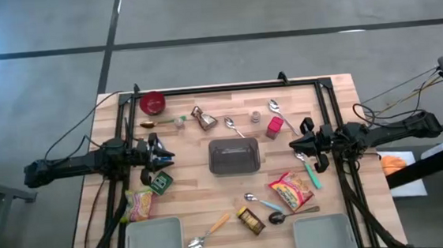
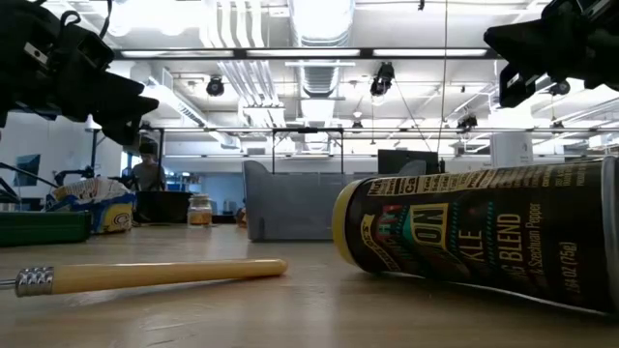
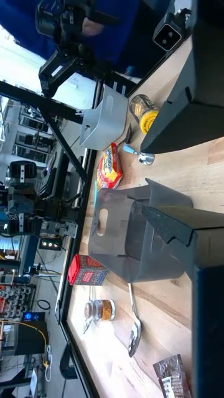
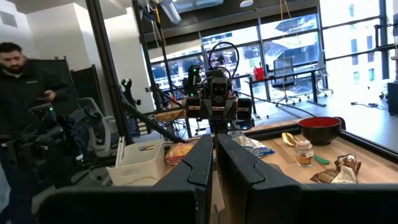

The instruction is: Pick & Place Food Item

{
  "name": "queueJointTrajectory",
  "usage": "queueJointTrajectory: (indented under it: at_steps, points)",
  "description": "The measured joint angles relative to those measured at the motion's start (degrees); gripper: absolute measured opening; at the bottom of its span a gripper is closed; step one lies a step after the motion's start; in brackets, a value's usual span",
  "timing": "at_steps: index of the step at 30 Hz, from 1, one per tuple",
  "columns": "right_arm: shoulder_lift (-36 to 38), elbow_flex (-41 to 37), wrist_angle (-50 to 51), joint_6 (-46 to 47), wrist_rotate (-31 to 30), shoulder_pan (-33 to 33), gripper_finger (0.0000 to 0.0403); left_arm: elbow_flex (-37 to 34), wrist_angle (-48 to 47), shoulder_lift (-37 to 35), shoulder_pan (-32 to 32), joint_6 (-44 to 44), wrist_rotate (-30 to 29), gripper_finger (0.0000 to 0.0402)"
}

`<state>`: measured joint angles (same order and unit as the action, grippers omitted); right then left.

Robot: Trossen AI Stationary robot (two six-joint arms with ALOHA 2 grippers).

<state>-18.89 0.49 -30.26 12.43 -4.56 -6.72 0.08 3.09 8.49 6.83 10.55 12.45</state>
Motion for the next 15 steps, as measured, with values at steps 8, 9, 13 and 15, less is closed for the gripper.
queueJointTrajectory:
  at_steps: [8,9,13,15]
  points:
    - [0.0,0.0,-0.1,-0.2,-0.1,0.0,0.0020,0.0,0.0,0.0,0.0,0.0,0.0,0.0152]
    - [0.0,0.0,-1.5,-2.1,-0.8,0.0,0.0020,0.0,0.0,0.0,0.0,0.0,0.0,0.0152]
    - [-2.3,0.0,-12.7,-15.4,-8.8,0.2,0.0020,0.0,0.0,0.0,0.0,0.0,0.0,0.0152]
    - [-3.3,0.0,-14.9,-20.5,-9.2,0.2,0.0020,0.0,0.0,0.0,0.0,0.0,0.0,0.0152]
